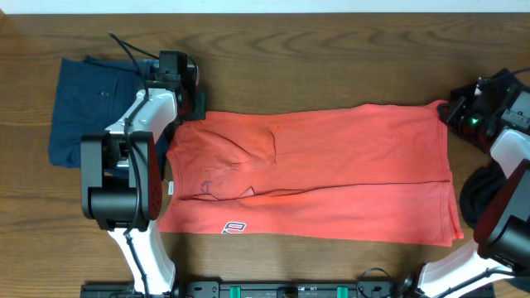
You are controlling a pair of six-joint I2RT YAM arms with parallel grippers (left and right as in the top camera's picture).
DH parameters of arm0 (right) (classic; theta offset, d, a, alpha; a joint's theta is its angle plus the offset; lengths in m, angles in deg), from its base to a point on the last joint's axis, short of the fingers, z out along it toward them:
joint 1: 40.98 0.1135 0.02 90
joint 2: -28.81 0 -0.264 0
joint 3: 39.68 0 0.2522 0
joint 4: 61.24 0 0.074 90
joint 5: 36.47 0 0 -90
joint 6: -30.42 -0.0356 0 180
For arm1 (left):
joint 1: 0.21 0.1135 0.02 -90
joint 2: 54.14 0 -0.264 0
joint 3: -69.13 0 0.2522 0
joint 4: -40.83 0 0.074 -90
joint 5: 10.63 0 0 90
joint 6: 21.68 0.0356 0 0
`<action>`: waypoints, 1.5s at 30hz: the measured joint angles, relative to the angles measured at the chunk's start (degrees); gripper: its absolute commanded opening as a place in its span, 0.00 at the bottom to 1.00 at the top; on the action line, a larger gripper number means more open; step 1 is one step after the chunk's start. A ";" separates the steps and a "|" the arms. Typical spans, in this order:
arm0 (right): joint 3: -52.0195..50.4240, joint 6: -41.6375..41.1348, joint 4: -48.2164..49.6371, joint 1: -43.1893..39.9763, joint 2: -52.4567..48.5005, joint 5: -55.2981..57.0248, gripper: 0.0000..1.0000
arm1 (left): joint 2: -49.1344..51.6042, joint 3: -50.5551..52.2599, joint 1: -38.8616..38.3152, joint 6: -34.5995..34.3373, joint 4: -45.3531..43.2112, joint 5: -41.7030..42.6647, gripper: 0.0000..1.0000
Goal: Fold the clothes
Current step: 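Fold the top edge down toward the bottom edge with both grippers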
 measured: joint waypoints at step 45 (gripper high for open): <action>0.22 -4.22 -34.80 -2.25 11.82 24.09 0.01 | -9.64 -0.28 3.67 -2.78 37.86 1.33 0.06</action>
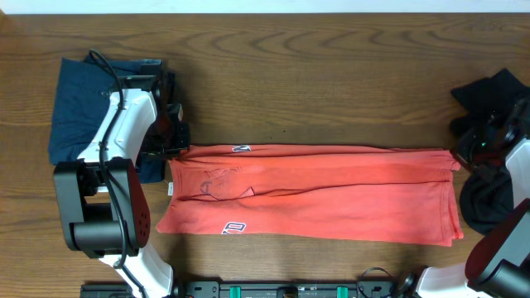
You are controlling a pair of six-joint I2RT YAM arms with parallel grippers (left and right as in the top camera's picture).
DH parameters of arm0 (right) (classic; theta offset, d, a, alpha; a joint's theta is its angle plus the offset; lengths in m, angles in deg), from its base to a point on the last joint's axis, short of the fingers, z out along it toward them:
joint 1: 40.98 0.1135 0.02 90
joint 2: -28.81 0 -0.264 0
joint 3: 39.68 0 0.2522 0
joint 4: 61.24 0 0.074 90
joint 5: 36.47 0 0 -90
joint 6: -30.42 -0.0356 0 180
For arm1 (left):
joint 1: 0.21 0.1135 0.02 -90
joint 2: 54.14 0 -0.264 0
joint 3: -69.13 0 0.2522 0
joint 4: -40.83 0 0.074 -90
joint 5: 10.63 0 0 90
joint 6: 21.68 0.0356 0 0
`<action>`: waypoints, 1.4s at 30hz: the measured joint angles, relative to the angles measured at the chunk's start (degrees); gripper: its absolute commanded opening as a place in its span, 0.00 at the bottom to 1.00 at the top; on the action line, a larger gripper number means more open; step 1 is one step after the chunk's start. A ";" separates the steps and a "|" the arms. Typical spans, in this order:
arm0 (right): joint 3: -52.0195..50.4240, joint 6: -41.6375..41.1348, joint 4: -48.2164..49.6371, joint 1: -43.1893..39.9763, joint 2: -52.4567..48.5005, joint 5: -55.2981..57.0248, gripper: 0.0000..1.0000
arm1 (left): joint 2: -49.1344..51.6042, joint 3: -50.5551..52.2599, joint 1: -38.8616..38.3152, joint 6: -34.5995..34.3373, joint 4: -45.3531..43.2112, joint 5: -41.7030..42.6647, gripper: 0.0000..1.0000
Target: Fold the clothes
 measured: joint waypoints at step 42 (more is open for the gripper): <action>0.00 -2.23 -11.45 -4.26 2.01 7.72 0.48 | 0.00 0.09 0.04 0.07 13.77 -2.08 0.53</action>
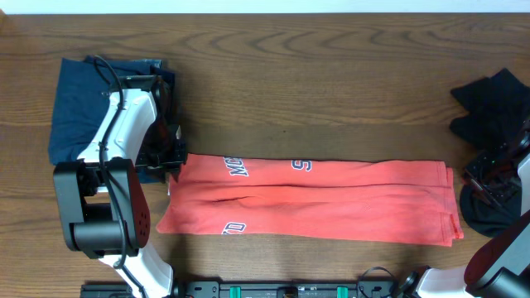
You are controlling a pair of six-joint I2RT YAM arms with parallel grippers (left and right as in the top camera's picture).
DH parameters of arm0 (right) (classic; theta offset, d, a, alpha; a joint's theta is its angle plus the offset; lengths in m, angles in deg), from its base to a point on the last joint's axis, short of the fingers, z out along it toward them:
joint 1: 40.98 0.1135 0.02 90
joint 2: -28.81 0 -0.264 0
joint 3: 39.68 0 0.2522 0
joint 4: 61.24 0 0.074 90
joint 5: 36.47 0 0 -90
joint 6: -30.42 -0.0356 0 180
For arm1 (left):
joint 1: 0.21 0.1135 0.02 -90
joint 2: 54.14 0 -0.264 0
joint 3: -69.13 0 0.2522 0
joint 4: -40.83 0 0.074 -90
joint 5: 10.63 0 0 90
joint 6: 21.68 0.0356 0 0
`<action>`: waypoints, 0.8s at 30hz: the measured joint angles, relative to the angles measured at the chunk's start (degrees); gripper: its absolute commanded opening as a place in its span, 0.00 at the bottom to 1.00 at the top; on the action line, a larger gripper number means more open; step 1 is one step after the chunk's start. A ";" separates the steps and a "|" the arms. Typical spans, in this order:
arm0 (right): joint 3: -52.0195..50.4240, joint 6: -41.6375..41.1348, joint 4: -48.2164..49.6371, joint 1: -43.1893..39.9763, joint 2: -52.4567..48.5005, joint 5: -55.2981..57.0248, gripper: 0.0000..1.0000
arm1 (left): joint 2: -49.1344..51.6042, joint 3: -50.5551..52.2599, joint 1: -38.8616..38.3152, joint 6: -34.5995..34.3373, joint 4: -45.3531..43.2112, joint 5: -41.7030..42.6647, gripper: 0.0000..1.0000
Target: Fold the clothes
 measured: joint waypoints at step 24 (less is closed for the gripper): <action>0.00 18.05 3.52 -0.04 0.00 -28.52 0.46 | -3.28 0.04 -7.19 7.39 -6.64 22.64 0.25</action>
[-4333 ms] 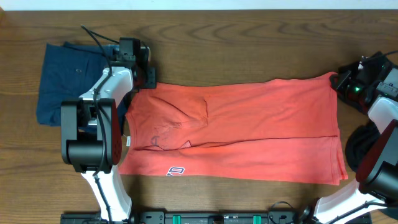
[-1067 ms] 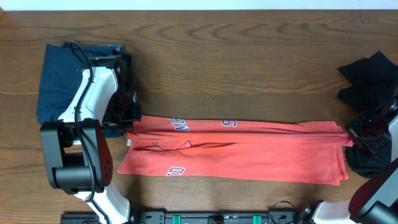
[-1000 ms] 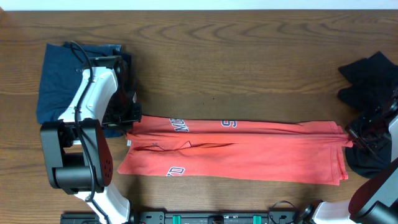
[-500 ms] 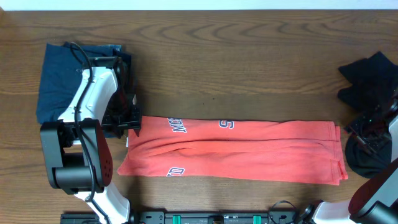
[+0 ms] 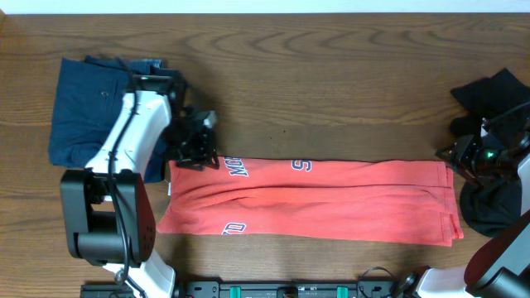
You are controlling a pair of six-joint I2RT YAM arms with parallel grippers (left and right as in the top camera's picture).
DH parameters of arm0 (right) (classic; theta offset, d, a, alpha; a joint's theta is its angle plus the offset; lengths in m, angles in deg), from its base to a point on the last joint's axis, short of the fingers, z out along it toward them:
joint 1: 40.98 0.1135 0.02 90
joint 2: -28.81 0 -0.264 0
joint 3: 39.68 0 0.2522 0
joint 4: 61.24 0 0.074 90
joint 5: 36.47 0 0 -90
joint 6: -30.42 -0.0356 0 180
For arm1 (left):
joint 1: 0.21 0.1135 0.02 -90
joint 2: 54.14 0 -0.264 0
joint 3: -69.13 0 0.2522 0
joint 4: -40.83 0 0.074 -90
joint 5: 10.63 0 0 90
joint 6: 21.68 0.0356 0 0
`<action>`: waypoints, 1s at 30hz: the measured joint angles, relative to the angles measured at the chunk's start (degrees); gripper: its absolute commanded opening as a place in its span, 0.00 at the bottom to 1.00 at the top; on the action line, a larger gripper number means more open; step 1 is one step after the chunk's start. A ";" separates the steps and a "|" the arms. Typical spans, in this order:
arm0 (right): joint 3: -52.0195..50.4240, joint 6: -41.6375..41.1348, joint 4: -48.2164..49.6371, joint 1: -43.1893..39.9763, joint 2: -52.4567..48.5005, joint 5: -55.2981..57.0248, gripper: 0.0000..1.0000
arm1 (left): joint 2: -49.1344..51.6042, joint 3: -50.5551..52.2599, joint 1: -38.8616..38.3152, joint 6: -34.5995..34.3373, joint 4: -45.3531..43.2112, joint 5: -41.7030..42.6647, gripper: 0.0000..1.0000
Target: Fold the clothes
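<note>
A red-orange garment [image 5: 331, 199] with printed letters lies folded into a long flat band across the table's front half. My left gripper [image 5: 197, 152] hovers over the band's top left corner, its jaws spread and no cloth lifted in them. Just off the top right corner is my right gripper [image 5: 455, 156], also holding no cloth. A dark blue garment [image 5: 83, 108] lies folded at the far left, partly under the left arm.
Black cloth [image 5: 489, 91] is heaped at the right edge, with more black cloth [image 5: 484, 211] below the right arm. Bare wooden table [image 5: 315, 74] stretches behind the red band.
The left gripper has moved right and slightly up, from the band's left edge to above its corner. The right gripper has shifted up and left to the top right corner. The red band lies unchanged.
At first the red garment lay wide, with both grippers at its far corners. Then the far edge sat about halfway toward the front. Then it lay folded over as a narrow band with letters showing. Now both grippers are off the cloth.
</note>
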 measured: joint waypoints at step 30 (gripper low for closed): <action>0.00 0.96 -4.85 0.70 -4.92 7.52 0.62 | -2.84 21.11 3.65 -24.44 -29.14 -22.03 0.08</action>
